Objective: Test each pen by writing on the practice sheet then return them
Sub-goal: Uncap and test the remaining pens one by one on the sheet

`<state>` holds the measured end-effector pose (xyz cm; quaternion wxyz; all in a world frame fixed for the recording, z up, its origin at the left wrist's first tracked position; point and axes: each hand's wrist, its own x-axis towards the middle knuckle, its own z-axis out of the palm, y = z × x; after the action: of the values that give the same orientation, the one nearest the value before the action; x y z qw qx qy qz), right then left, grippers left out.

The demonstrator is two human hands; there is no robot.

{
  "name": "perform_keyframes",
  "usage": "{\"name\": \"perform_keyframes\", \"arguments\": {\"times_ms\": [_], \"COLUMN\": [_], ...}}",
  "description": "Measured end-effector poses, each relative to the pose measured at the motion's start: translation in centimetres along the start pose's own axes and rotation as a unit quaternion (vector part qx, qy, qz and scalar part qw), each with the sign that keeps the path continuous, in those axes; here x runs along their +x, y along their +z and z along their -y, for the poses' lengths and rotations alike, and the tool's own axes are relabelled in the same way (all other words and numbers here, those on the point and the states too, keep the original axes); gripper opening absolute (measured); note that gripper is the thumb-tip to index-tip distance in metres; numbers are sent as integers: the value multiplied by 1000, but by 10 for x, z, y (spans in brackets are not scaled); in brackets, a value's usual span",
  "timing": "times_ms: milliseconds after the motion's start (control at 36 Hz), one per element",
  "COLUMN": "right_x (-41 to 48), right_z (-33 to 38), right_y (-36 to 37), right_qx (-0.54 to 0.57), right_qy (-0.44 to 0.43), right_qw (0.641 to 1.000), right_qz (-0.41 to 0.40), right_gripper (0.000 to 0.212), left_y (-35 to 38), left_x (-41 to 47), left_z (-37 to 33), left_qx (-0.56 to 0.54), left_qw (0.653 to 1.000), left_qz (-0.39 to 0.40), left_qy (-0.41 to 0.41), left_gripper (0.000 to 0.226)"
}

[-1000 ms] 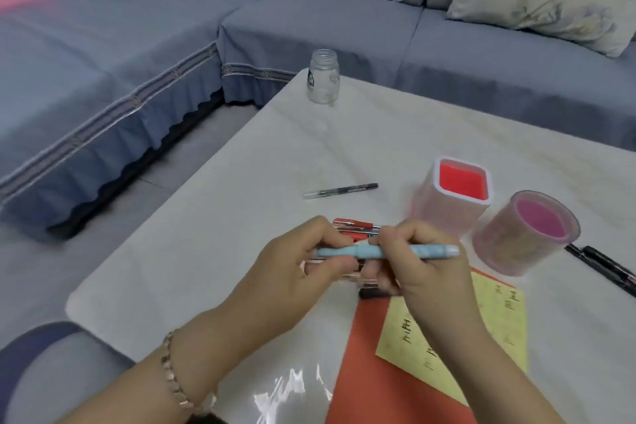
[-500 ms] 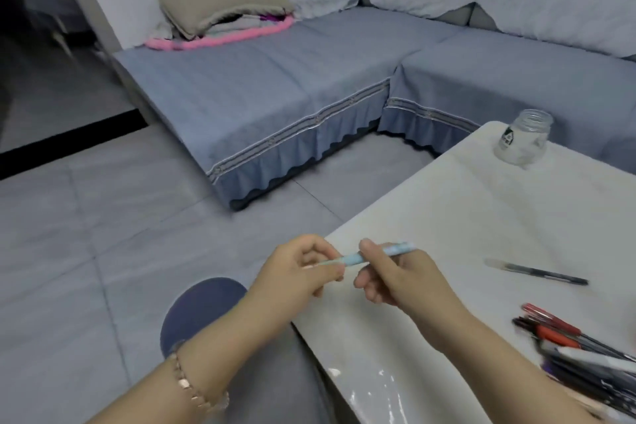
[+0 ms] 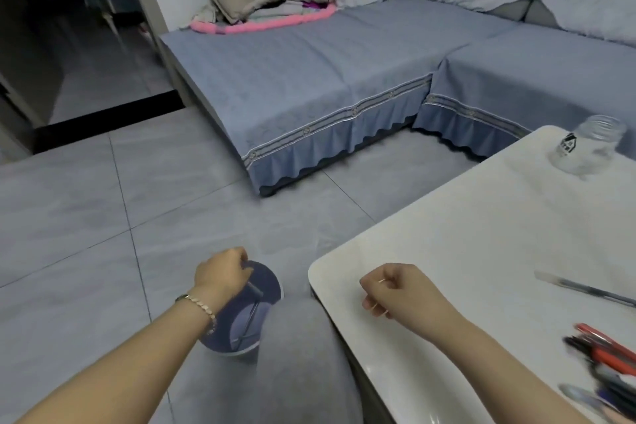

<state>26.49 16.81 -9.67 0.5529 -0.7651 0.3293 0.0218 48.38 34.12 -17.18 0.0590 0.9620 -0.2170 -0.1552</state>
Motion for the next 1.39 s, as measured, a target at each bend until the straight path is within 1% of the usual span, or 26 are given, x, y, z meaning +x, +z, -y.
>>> {"name": "perform_keyframes", "arguments": {"times_ms": [56,111,222,278,389,472,583,639,750,806,833,889,945,1000,1083,1167,1222,1278,1389], "right_x": [-4,-11,-31,-45,-84,-119,-172,-196,-242,-262,-270,-286,-298,-307,-315,-319,-320,-319,-315], "right_z": [-9,-18,-39,-54,-90,-118,-151,-168,-195,-207,-214,-227,-240,-252,-275,-301,-316,-327,-343], "right_y": [-6,-13,-29,-38,-61,-81,-107,-119,-143,-155,-160,-170,-177,-186,-203,-227,-242,-254,-267], "right_qx": [-12,-26,-48,-64,-88,-124,-150,-159,-124,-102,-105,-97,-74,-79,-110,-161,-209,-256,-318], "right_qy": [4,9,23,32,68,85,137,159,198,216,222,235,251,264,279,300,306,320,372], "right_qw": [1000,999,998,996,990,981,963,953,935,925,919,909,898,884,851,811,791,774,746], "right_qz": [-11,-22,-46,-60,-93,-125,-177,-204,-267,-295,-307,-332,-354,-378,-432,-477,-486,-484,-451], "right_gripper": [14,13,14,15,16,20,12,11,12,12,13,14,16,15,18,27,32,34,28], "left_y": [-4,-11,-27,-31,-22,-3,28,44,77,90,98,117,132,145,159,162,162,163,165], "left_x": [-2,-13,-49,-73,-123,-156,-196,-215,-251,-267,-273,-281,-284,-284,-280,-281,-282,-282,-281], "left_z": [-16,-40,-100,-134,-197,-241,-295,-317,-349,-360,-364,-367,-368,-368,-364,-363,-362,-361,-360], "left_qx": [12,-31,-108,-126,-131,-112,-88,-92,-90,-78,-61,-17,14,57,62,49,49,42,30], "left_qw": [1000,998,981,968,931,899,858,835,775,750,738,725,711,701,686,683,686,687,688], "left_qz": [-10,-27,-51,-41,21,41,59,67,87,111,110,108,92,88,77,59,68,72,75], "left_qy": [22,54,150,212,340,421,503,538,620,648,663,680,697,705,721,726,722,721,721], "left_gripper": [31,32,27,24,24,26,29,32,36,41,45,52,50,53,52,52,52,52,51]}}
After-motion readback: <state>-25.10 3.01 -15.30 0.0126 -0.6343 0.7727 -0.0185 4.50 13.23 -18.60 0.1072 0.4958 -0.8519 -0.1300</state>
